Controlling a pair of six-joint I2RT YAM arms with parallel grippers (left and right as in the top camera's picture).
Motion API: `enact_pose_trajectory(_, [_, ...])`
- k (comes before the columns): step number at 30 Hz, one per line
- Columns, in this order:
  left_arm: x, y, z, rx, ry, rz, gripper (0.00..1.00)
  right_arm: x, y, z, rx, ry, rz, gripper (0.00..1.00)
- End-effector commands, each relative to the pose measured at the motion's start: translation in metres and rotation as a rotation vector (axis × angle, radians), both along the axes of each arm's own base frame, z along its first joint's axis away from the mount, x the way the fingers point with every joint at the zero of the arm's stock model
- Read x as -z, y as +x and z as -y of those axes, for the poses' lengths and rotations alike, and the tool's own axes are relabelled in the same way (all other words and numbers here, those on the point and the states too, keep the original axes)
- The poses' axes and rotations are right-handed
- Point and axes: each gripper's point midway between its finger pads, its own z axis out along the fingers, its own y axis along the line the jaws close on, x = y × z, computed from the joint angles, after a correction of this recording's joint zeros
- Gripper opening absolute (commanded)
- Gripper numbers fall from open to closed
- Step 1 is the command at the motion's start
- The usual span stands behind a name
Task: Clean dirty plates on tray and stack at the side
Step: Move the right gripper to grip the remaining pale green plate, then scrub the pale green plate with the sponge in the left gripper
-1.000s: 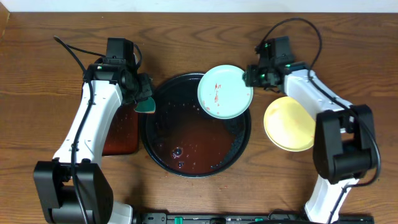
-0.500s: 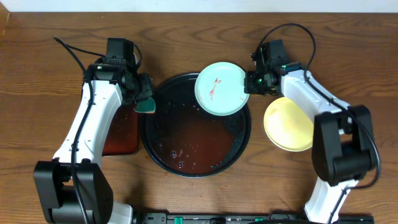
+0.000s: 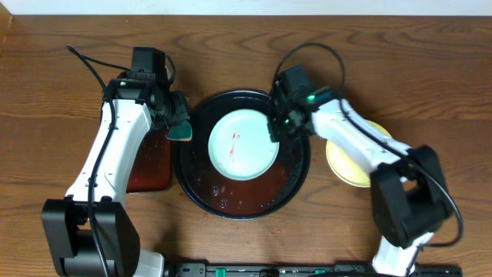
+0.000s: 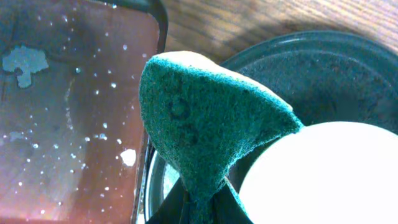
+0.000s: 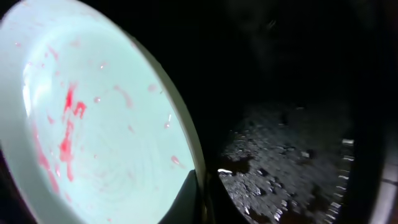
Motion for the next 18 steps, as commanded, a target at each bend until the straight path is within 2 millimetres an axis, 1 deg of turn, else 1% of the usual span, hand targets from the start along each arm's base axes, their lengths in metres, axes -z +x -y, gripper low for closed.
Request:
enact_pose_trajectory(1, [-0.003, -0.003, -0.002, 0.007, 0.011, -0.007, 0.07, 0.015, -0.002, 0.001, 0.019, -0.012, -0.041, 0.15])
enact_pose_trajectory(3, [-0.002, -0.008, -0.002, 0.027, 0.015, -0.024, 0.08, 0.017, -0.001, 0.004, 0.031, -0.007, -0.05, 0.3])
enact_pose_trajectory(4, [-0.002, -0.009, -0.001, 0.034, 0.014, -0.031, 0.07, 0.016, 0.0, 0.005, 0.034, -0.003, -0.055, 0.33])
enact_pose_trajectory(5, [-0.001, -0.011, 0.0, 0.049, 0.008, -0.037, 0.07, 0.016, -0.001, 0.005, 0.037, 0.007, -0.062, 0.34])
enact_pose_trajectory(6, [-0.001, -0.012, 0.004, 0.075, -0.006, -0.039, 0.07, 0.015, -0.002, 0.004, 0.037, 0.024, -0.076, 0.33])
enact_pose_trajectory(8, [-0.002, -0.015, 0.014, 0.134, -0.05, -0.04, 0.07, 0.015, -0.007, 0.004, 0.048, 0.044, -0.11, 0.29])
enact_pose_trajectory(9, [-0.003, -0.016, 0.019, 0.163, -0.073, -0.039, 0.07, 0.015, -0.011, 0.006, 0.076, 0.036, -0.138, 0.24])
enact_pose_trajectory(12, [-0.004, -0.019, 0.029, 0.224, -0.095, -0.04, 0.07, 0.018, -0.025, 0.012, 0.14, 0.008, -0.217, 0.18])
enact_pose_trajectory(14, [-0.004, -0.021, 0.036, 0.26, -0.09, -0.04, 0.07, 0.02, -0.035, 0.011, 0.155, -0.011, -0.252, 0.17])
enact_pose_trajectory(16, [-0.003, -0.023, 0.042, 0.288, -0.084, -0.042, 0.08, 0.023, -0.04, 0.008, 0.158, -0.022, -0.26, 0.17])
enact_pose_trajectory(18, [-0.003, -0.024, 0.047, 0.305, -0.074, -0.042, 0.07, 0.03, -0.042, 0.008, 0.182, -0.052, -0.255, 0.15])
